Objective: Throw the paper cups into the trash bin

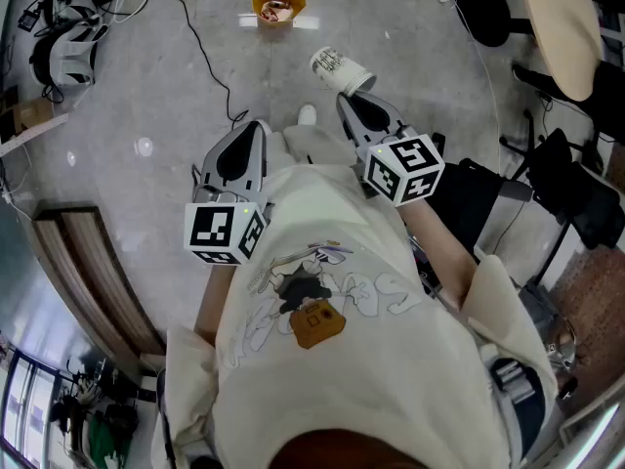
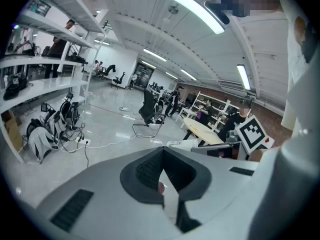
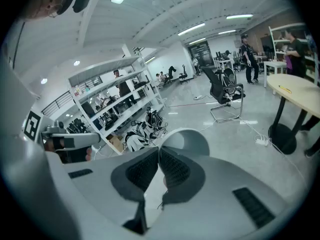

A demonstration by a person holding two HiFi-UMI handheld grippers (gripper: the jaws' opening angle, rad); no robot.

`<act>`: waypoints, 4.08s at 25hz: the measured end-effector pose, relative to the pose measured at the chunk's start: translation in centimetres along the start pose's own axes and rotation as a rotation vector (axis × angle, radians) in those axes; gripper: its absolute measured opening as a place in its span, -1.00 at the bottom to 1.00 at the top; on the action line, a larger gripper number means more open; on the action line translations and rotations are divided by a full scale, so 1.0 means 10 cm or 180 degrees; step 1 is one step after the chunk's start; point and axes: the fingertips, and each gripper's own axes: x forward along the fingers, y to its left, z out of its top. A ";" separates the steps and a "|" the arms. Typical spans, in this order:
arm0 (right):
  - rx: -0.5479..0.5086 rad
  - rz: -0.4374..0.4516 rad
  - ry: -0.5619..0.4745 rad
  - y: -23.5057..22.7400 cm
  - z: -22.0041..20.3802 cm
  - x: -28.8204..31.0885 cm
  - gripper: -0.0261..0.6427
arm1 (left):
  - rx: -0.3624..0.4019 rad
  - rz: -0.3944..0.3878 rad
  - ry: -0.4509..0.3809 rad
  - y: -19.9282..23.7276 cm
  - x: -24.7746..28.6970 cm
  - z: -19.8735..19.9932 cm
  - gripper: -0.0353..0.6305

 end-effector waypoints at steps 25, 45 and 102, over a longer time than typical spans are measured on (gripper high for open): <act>-0.0104 0.0160 -0.0665 -0.53 0.48 -0.65 -0.85 | 0.0115 0.0230 0.0082 -0.57 0.18 0.05 -0.88; -0.0954 -0.0066 -0.0364 -0.95 2.05 1.38 -0.85 | -0.0068 -0.0174 0.0311 1.10 2.00 1.39 -0.88; -0.1385 0.0672 0.1115 -3.32 -1.52 5.93 -0.85 | -0.0666 0.0761 0.1056 3.67 6.00 -2.66 -0.88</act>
